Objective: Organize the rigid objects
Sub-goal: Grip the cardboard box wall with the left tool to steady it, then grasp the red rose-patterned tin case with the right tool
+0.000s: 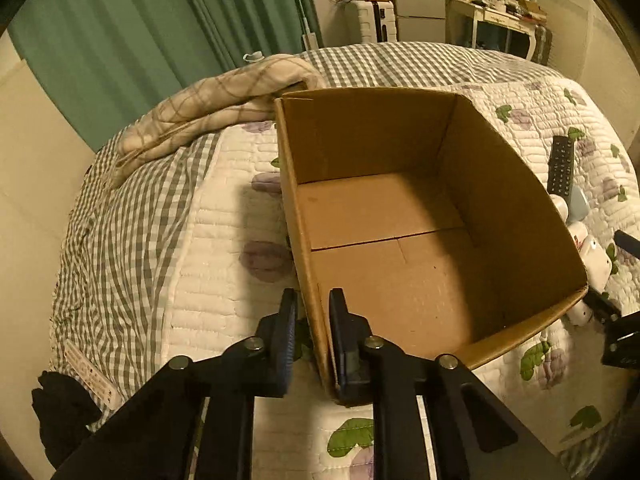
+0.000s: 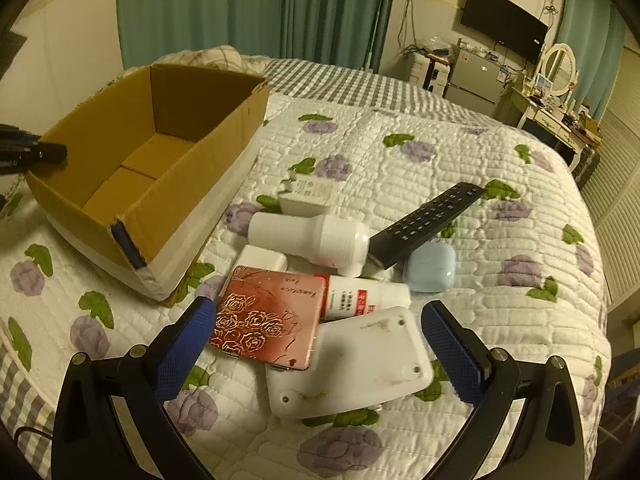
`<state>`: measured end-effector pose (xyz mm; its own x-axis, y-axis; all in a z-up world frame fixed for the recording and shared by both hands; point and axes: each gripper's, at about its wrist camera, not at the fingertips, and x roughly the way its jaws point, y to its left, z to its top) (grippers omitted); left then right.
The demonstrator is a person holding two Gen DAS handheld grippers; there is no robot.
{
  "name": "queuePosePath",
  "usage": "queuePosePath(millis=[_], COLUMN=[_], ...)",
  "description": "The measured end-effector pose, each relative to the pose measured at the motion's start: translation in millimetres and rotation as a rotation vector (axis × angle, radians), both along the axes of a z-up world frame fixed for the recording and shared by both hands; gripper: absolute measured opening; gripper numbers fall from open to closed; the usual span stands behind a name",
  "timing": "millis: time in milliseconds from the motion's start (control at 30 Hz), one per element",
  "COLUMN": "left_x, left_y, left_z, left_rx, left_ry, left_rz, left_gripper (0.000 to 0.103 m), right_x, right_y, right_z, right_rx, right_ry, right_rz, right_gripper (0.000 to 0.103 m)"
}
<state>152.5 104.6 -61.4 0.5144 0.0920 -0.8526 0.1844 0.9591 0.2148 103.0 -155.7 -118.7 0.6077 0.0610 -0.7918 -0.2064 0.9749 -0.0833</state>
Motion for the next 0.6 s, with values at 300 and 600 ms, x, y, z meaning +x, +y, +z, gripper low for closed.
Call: queuePosePath(millis=[300,600], left_x=[2.2,1.7], left_y=[-3.8,-4.5], left_z=[-0.1,-0.2], left_rx=[0.007,0.015], left_ry=[0.009,0.007], left_rz=[0.034,0.035], left_gripper=[0.011,0.011], right_x=[20.8,20.1], right_y=[27.7,31.7], right_z=[-37.6,-44.7], right_rx=[-0.058,-0.083], right_ry=[0.093,0.091], right_rz=[0.002,-0.010], right_gripper=[0.102,0.074])
